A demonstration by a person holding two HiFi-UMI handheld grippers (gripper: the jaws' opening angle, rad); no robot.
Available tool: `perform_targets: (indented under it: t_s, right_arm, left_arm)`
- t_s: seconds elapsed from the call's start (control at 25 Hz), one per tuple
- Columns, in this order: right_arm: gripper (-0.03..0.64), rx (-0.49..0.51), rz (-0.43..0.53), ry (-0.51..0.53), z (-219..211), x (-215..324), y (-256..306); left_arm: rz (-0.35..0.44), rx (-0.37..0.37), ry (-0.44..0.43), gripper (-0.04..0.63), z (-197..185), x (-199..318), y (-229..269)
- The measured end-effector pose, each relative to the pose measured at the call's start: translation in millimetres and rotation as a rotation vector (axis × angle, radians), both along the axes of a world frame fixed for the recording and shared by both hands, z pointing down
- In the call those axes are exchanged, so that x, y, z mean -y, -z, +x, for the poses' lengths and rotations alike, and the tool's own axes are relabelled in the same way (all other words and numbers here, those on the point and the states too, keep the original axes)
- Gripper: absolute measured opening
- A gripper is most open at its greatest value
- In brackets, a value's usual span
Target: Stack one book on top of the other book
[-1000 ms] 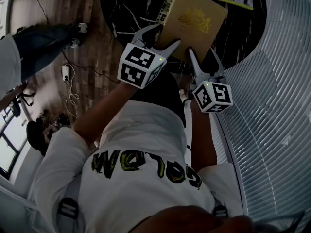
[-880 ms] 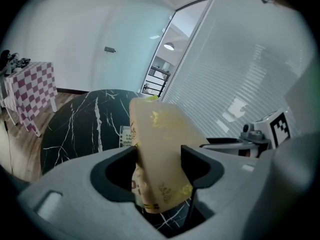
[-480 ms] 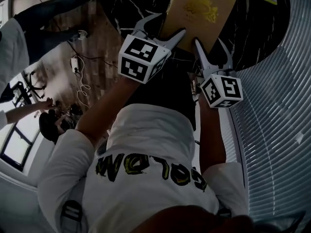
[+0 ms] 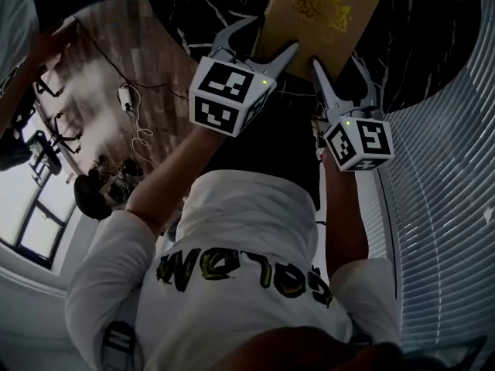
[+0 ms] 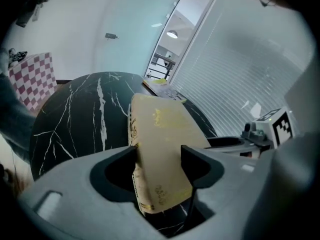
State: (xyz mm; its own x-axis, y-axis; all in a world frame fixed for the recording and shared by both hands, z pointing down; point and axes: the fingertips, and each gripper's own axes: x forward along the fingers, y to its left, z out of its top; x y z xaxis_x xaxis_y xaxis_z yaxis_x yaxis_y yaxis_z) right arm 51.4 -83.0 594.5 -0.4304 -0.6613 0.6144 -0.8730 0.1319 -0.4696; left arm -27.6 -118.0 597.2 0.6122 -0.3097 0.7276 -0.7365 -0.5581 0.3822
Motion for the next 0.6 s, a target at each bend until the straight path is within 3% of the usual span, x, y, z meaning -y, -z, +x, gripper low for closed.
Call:
perform_targets:
  t_s: [0.6]
  right_arm:
    - [0.271,-0.051,0.006,0.004,2.4,-1.9,-2.7]
  left_arm:
    - [0.007,0.002,0.006,0.285,-2.7,-1.5,-3.1]
